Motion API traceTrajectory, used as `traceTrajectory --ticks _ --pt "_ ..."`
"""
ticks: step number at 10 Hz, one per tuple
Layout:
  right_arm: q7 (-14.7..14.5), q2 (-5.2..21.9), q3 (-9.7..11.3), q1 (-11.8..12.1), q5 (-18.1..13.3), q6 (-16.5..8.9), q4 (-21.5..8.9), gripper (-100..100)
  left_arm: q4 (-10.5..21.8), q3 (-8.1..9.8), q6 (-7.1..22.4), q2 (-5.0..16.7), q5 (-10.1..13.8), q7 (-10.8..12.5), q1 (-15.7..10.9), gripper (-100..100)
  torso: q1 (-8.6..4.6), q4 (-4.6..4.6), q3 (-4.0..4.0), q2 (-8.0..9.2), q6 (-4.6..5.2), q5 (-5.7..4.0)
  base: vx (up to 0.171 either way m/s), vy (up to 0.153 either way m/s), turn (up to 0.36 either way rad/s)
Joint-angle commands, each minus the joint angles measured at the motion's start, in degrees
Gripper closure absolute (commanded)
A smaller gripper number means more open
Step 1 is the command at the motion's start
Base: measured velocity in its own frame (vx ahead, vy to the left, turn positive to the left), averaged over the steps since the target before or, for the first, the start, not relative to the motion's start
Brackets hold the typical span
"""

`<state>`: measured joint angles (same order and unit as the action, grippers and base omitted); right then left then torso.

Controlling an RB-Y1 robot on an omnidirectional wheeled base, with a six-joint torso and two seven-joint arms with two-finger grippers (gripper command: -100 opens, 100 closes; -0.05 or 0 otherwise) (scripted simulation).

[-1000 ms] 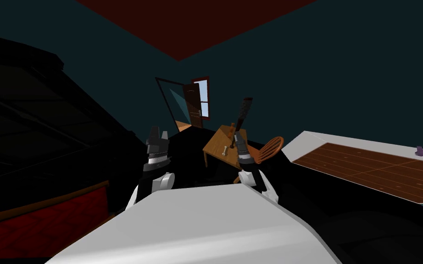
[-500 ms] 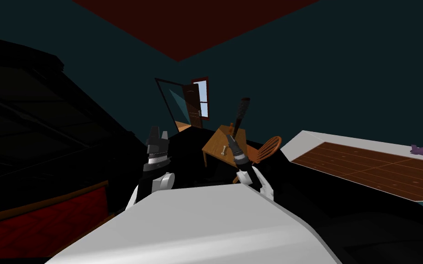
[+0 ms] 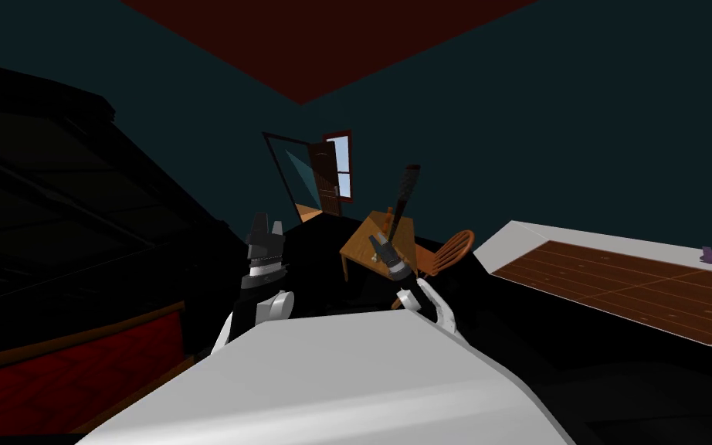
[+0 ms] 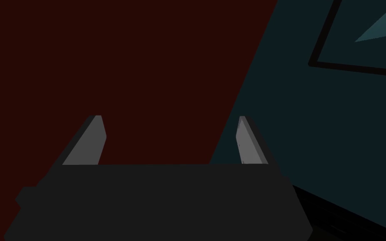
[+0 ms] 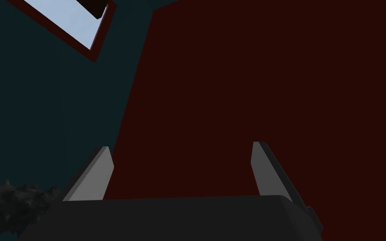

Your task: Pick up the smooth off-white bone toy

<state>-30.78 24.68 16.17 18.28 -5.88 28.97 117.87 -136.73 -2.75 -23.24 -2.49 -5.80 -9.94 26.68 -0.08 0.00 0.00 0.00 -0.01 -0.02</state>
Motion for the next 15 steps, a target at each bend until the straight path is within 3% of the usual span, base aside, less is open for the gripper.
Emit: traceTrajectory --ticks 1,4,5,6,7,8,9,10,11,12,15 --pt "-2.3 0.6 1.2 -0.8 -0.9 0.4 -1.3 -100 0.0 0.00 0.0 0.0 0.0 0.0 0.0 0 0.00 0.00 0.00 0.00 0.00 0.00 -0.002 -0.018 0.027" --pt "-7.2 4.9 4.9 -3.1 -3.8 1.3 -5.7 -100 0.0 0.00 0.0 0.0 0.0 0.0 0.0 0 0.02 0.00 -0.01 -0.02 0.01 0.00 0.005 -0.018 0.047" --pt "-8.2 4.9 4.9 -3.1 -3.8 1.3 -5.7 -100 0.0 0.00 0.0 0.0 0.0 0.0 0.0 0 0.01 -0.01 -0.02 -0.05 -0.01 0.00 0.006 -0.017 0.038" --pt "-10.0 7.1 6.8 -4.3 -5.3 1.7 -8.1 -100 0.0 0.00 0.0 0.0 0.0 0.0 0.0 0 0.02 -0.01 -0.02 -0.04 0.01 0.00 0.008 -0.017 0.084" --pt "-11.3 7.1 6.8 -4.3 -5.3 1.7 -8.2 -100 0.0 0.00 0.0 0.0 0.0 0.0 0.0 0 0.01 -0.01 -0.03 -0.04 0.00 0.00 0.009 -0.017 0.037" --pt "-13.0 9.3 8.6 -5.4 -6.9 2.1 -10.7 -100 0.0 0.00 0.0 0.0 0.0 0.0 0.0 0 0.02 -0.01 -0.02 -0.04 0.02 0.00 0.015 -0.014 0.074" --pt "-14.4 9.3 8.6 -5.4 -6.9 2.1 -10.7 -100 0.0 0.00 0.0 0.0 0.0 0.0 0.0 0 0.03 -0.01 -0.04 -0.07 0.00 0.01 0.012 -0.013 0.054" --pt "-16.2 11.5 10.5 -6.5 -8.4 2.3 -13.0 -100 0.0 0.00 0.0 0.0 0.0 0.0 0.0 0 0.04 -0.01 -0.03 -0.06 0.02 0.01 0.015 -0.011 0.111" --pt "-17.6 11.5 10.5 -6.5 -8.4 2.3 -13.4 -100 0.0 0.00 0.0 0.0 0.0 0.0 0.0 0 0.04 -0.01 -0.04 -0.07 0.00 0.01 0.015 -0.011 0.052" --pt "-19.4 13.8 12.3 -7.5 -9.9 2.6 -15.7 -100 0.0 0.00 0.0 0.0 0.0 0.0 0.0 0 0.04 -0.01 -0.04 -0.07 0.02 0.01 0.022 -0.008 0.111" --pt "-23.9 16.0 14.1 -8.5 -11.4 2.7 -19.0 -100 0.0 0.00 0.0 0.0 0.0 0.0 0.0 0 0.06 -0.02 -0.06 -0.11 -0.01 0.01 0.021 -0.006 0.086"
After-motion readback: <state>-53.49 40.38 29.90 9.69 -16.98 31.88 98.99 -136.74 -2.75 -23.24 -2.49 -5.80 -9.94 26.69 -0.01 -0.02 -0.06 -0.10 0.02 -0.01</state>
